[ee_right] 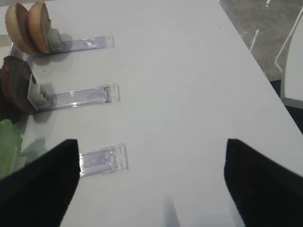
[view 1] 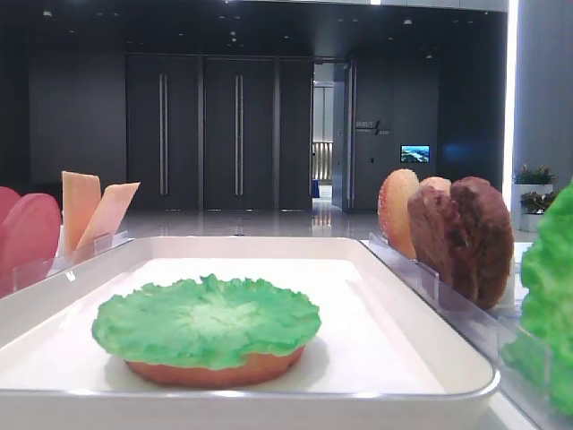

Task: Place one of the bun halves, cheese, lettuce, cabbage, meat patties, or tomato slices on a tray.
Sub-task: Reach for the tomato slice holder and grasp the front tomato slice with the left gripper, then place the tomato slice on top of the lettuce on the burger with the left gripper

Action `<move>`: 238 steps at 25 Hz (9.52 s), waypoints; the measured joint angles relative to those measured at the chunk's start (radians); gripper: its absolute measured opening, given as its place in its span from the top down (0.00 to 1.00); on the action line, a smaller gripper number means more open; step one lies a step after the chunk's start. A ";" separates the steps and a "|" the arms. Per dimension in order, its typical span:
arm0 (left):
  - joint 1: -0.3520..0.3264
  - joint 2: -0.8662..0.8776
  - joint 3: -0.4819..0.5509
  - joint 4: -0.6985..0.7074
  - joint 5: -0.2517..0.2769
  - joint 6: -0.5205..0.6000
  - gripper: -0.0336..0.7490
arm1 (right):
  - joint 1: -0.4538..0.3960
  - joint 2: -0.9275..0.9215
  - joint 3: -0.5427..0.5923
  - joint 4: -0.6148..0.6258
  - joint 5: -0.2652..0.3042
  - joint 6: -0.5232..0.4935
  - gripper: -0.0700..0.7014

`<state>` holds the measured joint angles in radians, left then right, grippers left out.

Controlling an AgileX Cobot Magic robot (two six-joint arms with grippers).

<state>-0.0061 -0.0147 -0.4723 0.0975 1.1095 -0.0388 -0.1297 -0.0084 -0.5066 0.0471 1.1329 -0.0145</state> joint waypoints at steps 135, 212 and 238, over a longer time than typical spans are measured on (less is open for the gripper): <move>-0.447 1.892 -0.854 0.095 -0.081 -0.456 0.28 | 0.000 0.000 0.000 0.000 0.000 0.000 0.15; -0.505 1.513 -0.252 -1.221 -0.562 0.587 0.88 | 0.000 0.000 0.000 0.001 0.000 0.000 0.15; -0.505 1.686 -0.252 -1.481 -0.533 0.911 0.88 | 0.000 0.000 0.000 0.001 0.000 0.000 0.15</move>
<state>-0.5115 1.6714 -0.7246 -1.3830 0.5769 0.8718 -0.1297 -0.0084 -0.5066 0.0478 1.1329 -0.0145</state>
